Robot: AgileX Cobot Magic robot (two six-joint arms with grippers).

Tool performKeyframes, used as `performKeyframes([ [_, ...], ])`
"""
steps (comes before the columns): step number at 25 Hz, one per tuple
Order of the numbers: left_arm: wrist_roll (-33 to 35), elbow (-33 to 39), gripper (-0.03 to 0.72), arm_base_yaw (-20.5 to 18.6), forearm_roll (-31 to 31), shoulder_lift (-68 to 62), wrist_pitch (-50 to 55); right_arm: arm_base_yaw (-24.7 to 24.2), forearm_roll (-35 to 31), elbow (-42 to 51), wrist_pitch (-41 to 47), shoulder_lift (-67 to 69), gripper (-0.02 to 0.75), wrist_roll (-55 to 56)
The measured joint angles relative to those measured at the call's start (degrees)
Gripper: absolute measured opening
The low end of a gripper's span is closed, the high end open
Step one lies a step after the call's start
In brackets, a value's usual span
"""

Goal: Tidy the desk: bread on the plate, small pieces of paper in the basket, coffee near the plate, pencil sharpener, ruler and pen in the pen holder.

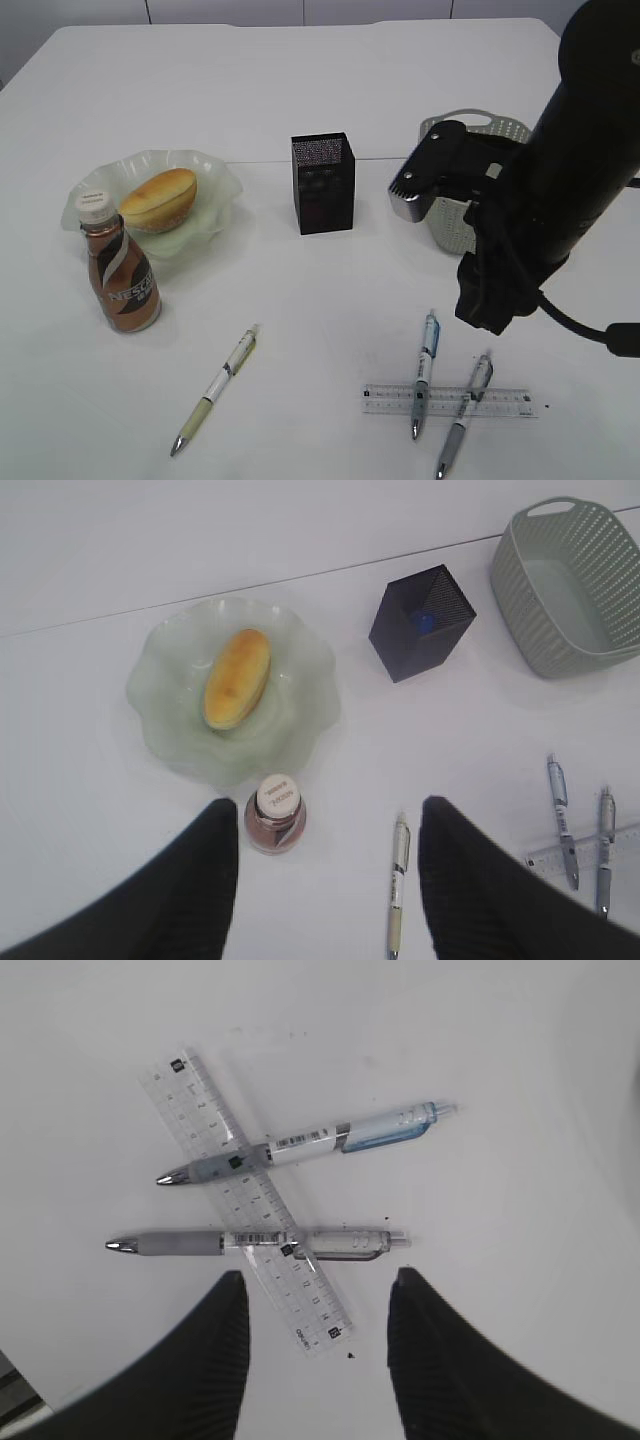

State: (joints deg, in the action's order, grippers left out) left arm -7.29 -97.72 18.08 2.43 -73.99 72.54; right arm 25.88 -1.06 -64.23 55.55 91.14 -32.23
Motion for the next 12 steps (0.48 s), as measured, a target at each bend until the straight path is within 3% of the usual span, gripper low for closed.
performKeyframes([
  [9, 0.0, 0.0, 0.417, 0.0, 0.0, 0.0, 0.0, 0.0, -2.77, 0.0, -3.01, 0.0, 0.365, -1.3],
  [12, 0.0, 0.0, 0.417, 0.0, 0.0, 0.0, 0.0, 0.0, -4.37, 0.0, -3.83, 0.0, 0.402, -1.3],
])
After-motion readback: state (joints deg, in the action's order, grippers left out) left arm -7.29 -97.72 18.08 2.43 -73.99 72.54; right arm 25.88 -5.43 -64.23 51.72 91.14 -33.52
